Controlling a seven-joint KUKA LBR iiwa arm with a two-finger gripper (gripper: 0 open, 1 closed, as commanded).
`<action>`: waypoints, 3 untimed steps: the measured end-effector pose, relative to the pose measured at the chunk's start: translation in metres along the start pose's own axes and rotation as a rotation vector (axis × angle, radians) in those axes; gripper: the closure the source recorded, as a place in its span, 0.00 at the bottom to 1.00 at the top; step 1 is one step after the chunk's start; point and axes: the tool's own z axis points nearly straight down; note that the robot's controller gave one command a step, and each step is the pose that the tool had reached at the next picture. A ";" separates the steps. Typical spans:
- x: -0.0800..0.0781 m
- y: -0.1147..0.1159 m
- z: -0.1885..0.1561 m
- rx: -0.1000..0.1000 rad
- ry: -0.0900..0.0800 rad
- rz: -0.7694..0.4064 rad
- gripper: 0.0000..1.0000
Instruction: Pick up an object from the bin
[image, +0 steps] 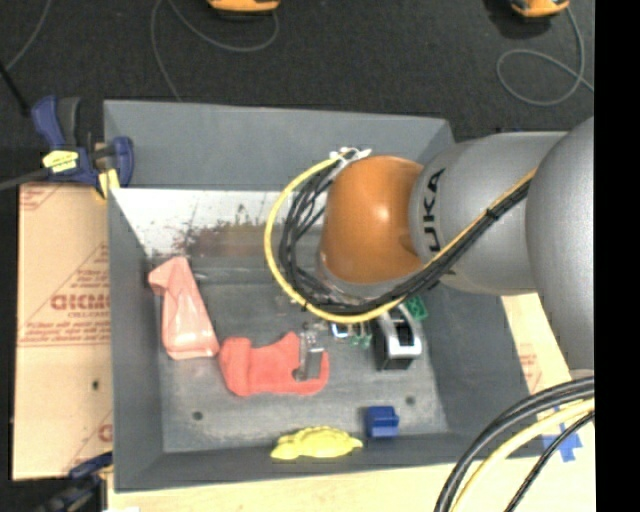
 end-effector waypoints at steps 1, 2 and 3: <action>0.009 0.004 0.068 -0.002 0.007 -0.027 0.00; 0.001 -0.001 0.068 -0.002 -0.005 0.001 1.00; 0.001 -0.001 0.068 -0.002 -0.005 0.001 1.00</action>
Offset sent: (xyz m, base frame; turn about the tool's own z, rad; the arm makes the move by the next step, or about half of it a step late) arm -0.0015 -0.0008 -0.0689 0.0021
